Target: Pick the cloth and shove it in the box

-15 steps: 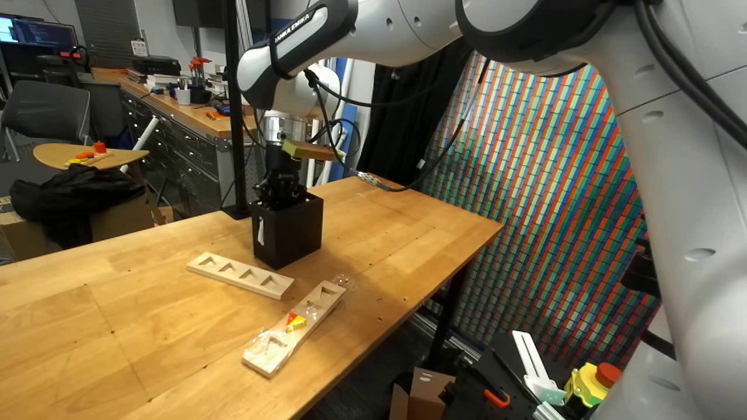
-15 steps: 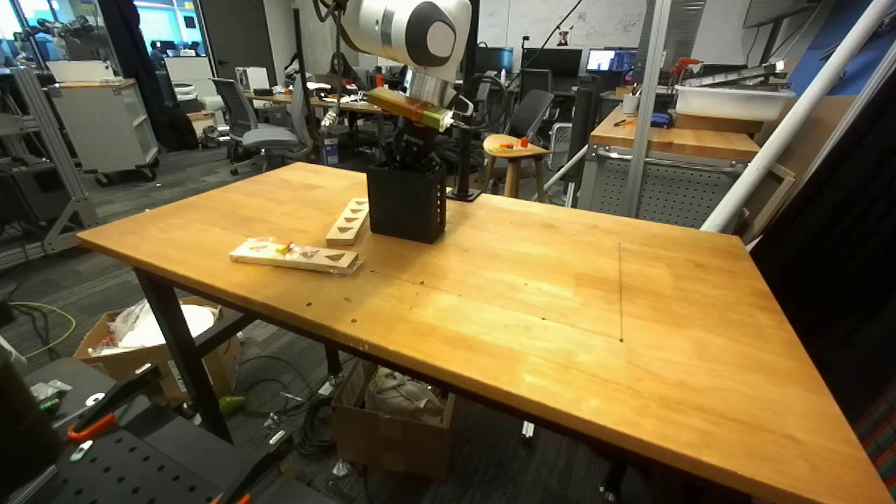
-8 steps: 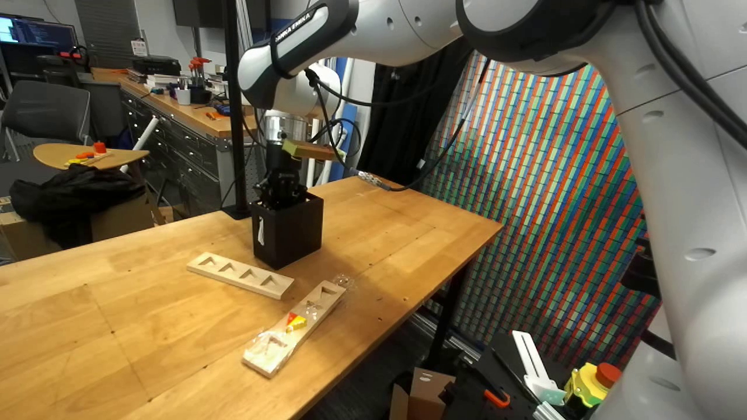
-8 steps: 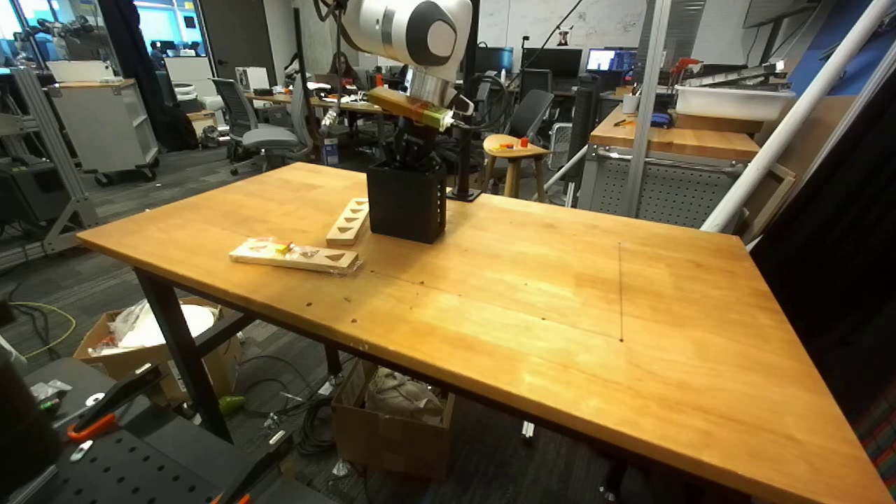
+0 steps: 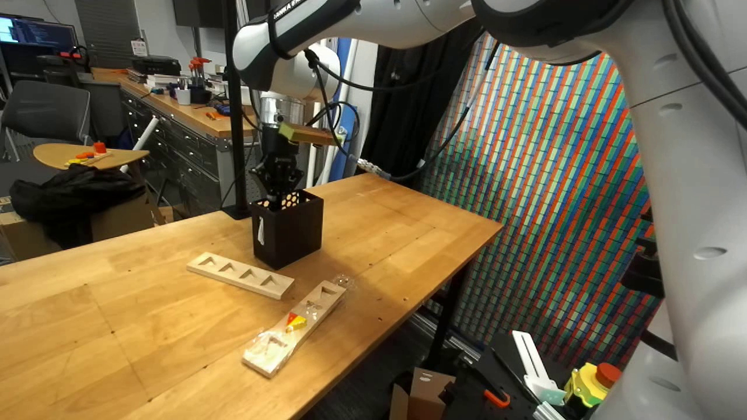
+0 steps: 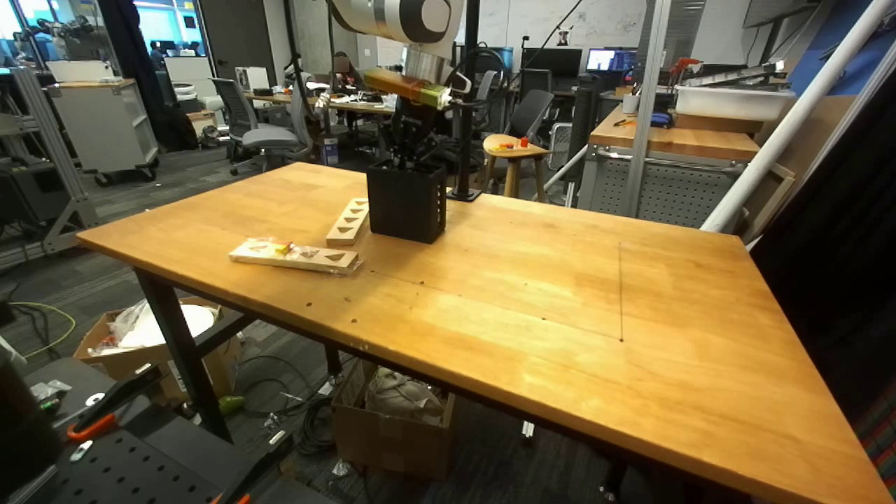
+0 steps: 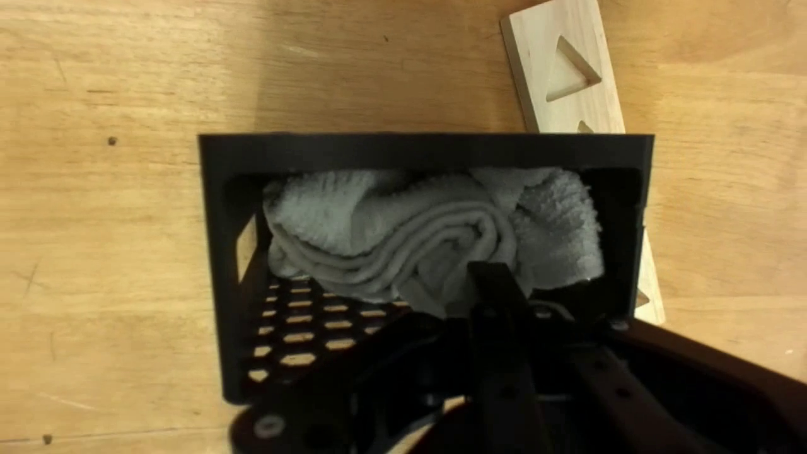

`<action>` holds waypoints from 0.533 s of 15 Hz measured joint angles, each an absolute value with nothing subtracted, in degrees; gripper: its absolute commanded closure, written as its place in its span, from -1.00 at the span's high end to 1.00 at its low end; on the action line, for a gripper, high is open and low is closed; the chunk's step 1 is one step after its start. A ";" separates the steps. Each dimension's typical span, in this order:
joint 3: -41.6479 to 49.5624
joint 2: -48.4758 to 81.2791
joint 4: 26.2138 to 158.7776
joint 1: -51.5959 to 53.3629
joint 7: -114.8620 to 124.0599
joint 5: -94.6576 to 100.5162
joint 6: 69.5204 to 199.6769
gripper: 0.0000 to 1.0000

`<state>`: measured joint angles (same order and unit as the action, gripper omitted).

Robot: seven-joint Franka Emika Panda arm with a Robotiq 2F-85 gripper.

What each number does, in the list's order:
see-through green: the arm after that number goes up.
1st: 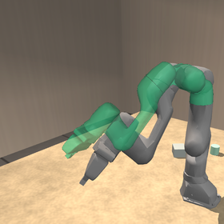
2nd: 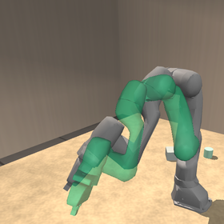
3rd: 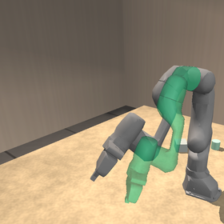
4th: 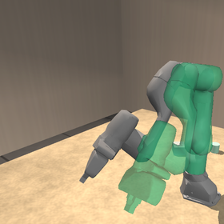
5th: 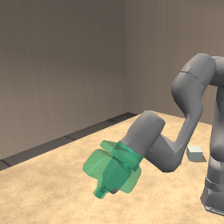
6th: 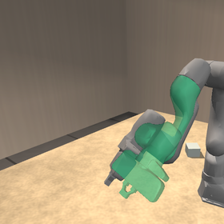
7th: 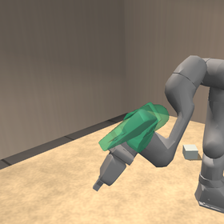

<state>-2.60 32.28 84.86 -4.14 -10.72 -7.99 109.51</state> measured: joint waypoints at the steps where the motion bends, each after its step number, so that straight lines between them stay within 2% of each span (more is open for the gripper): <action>1: -2.57 31.69 84.85 -3.99 -10.56 -7.49 109.45 -0.98; 6: -2.42 28.76 84.66 -3.73 -10.19 -5.14 108.87 -0.96; 7: -2.37 28.25 84.51 -3.73 -10.19 -5.08 108.79 -0.81; 8: -2.32 27.81 84.35 -3.74 -10.19 -5.08 108.75 -0.46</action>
